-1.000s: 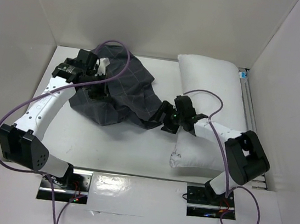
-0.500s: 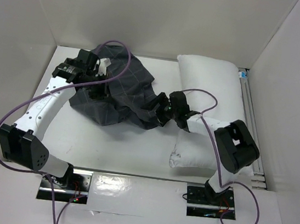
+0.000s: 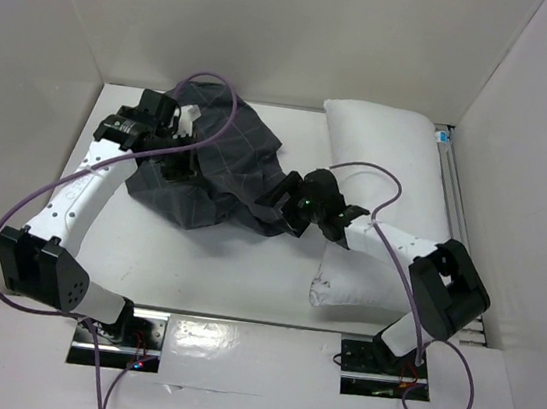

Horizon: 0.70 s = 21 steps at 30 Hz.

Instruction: Put the pillow into the pillowcase

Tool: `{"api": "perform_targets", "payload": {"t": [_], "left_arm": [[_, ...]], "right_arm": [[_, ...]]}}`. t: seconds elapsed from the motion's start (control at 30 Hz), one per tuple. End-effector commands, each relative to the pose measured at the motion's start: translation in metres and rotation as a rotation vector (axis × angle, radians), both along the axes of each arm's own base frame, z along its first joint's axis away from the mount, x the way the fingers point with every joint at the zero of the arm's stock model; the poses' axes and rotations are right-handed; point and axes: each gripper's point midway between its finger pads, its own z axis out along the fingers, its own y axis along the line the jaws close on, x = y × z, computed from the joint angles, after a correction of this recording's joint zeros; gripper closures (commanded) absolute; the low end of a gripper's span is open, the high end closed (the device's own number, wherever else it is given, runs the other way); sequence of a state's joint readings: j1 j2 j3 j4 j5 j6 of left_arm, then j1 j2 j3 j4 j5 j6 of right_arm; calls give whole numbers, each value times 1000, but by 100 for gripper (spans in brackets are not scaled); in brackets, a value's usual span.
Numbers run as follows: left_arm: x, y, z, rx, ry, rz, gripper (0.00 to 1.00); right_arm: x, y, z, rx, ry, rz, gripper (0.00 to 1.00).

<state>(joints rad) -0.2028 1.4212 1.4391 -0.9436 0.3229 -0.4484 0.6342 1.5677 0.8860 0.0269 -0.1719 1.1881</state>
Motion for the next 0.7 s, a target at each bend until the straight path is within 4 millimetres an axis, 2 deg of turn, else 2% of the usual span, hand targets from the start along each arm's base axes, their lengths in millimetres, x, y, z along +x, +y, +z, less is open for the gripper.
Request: {"api": "perform_targets", "payload": {"t": [0.0,0.07,0.13,0.2,0.23,0.33,0.4,0.43,0.6,0.67], "left_arm": [[7,-4,19,-41,-64,-15,100],[7,-4,19,-41,-64,-15,100],[8,-3,18,-34,-66,-10,100],[7,-3,21,-35,-75,-10,100],[8,0,21,-35,-75,-1,100],[7,0,24,-37,-84,-1,100],[7,2,25,-44,-83,3,100],[7,2,25,-44,-83,3,100],[2,3,23,-43,-81,3,100],[0,3,20,-42,-72,3,100]], "right_arm": [[-2,1,18,30,-45,-3,8],[-1,4,10,41,-24,16,8],[7,12,7,64,-33,20,8],[6,22,6,104,-12,52,8],[8,26,-4,105,14,53,8],[12,31,-10,122,30,50,8],[21,32,-2,128,-8,27,8],[24,30,-8,106,-18,22,11],[45,26,-2,43,-90,-29,20],[51,25,3,34,-115,-40,28]]}}
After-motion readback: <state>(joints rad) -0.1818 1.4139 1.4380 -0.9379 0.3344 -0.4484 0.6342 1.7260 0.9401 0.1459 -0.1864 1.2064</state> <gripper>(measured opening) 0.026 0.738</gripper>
